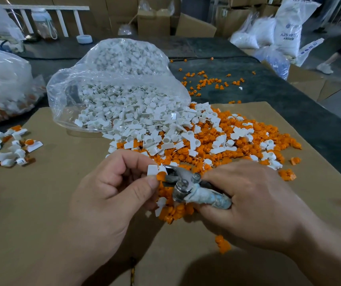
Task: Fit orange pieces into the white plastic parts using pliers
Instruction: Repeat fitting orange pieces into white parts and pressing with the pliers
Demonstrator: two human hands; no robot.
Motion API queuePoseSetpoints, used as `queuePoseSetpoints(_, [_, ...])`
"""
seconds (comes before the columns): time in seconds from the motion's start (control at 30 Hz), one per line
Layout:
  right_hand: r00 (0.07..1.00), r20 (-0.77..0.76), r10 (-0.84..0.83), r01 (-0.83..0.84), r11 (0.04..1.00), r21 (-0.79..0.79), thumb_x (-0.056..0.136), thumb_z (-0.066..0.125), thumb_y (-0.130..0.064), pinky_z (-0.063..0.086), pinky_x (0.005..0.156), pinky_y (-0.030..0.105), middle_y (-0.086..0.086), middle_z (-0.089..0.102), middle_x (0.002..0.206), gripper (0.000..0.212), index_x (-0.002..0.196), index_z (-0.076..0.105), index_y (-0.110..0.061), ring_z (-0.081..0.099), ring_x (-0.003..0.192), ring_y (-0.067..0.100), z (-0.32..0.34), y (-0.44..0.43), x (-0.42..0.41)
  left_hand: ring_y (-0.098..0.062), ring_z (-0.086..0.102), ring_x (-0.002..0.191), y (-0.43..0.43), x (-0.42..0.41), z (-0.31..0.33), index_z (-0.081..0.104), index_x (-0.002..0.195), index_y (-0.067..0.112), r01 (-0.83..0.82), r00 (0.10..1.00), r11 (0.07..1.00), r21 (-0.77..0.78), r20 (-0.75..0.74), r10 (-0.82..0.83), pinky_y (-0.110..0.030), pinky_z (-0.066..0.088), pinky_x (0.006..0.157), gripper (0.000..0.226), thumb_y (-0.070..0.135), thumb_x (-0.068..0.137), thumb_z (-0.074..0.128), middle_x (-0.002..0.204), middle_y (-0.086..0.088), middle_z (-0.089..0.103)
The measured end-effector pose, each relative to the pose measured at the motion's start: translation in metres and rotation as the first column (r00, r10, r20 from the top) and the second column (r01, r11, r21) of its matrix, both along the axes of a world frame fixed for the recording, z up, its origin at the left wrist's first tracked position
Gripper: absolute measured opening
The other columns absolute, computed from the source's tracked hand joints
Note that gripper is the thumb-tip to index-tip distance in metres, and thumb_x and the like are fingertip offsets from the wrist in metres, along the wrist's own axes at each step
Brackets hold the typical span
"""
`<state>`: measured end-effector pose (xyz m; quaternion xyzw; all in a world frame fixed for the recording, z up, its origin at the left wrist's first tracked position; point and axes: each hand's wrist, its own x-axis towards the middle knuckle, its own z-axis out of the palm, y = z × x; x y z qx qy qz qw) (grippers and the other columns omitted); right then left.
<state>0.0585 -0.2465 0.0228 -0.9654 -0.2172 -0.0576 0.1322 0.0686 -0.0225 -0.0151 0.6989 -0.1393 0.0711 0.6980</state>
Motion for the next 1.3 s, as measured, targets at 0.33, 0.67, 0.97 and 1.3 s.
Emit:
queuePoseSetpoints(0.33, [0.987, 0.089, -0.131, 0.145, 0.974, -0.176, 0.076, 0.026, -0.081, 0.038, 0.081, 0.039, -0.012, 0.057, 0.093, 0.068, 0.11, 0.056, -0.029, 0.049, 0.088, 0.016, -0.007, -0.001, 0.013, -0.027, 0.075, 0.073, -0.004, -0.002, -0.003, 0.063, 0.061, 0.019, -0.049, 0.969, 0.993, 0.106, -0.235, 0.073, -0.047, 0.057, 0.067, 0.02, 0.035, 0.054, 0.073, 0.084, -0.005, 0.078])
queuePoseSetpoints(0.67, [0.977, 0.208, 0.041, -0.059, 0.995, 0.085, 0.088, 0.047, -0.053, 0.044, 0.076, 0.038, -0.011, 0.057, 0.09, 0.031, 0.095, 0.059, -0.026, 0.053, 0.085, 0.013, 0.004, 0.017, 0.004, -0.025, 0.073, 0.068, -0.012, -0.006, 0.005, 0.074, 0.074, 0.02, 0.052, 0.954, 0.99, -0.13, -0.287, -0.087, -0.026, 0.058, 0.062, 0.041, 0.038, 0.044, 0.095, 0.081, -0.016, 0.075])
queuePoseSetpoints(0.97, [0.945, 0.272, 0.184, -0.188, 0.982, -0.013, 0.086, 0.068, -0.019, 0.05, 0.063, 0.033, 0.0, 0.063, 0.083, 0.007, 0.091, 0.068, -0.016, 0.058, 0.073, 0.018, 0.001, 0.022, 0.0, -0.008, 0.068, 0.068, -0.015, -0.007, 0.005, 0.077, 0.093, 0.025, 0.161, 0.956, 0.985, -0.066, -0.237, -0.172, -0.016, 0.054, 0.06, 0.059, 0.057, 0.046, 0.093, 0.079, -0.004, 0.073])
queuePoseSetpoints(1.3, [0.983, 0.094, 0.159, -0.175, 0.964, 0.2, 0.095, 0.046, -0.031, 0.048, 0.061, 0.029, -0.01, 0.057, 0.082, 0.019, 0.091, 0.062, -0.022, 0.052, 0.074, 0.008, 0.007, 0.025, -0.006, -0.001, 0.066, 0.062, -0.019, -0.012, 0.012, 0.075, 0.081, 0.034, 0.207, 0.972, 0.978, 0.012, -0.12, -0.204, -0.013, 0.05, 0.056, 0.022, 0.038, 0.061, 0.081, 0.07, 0.007, 0.072])
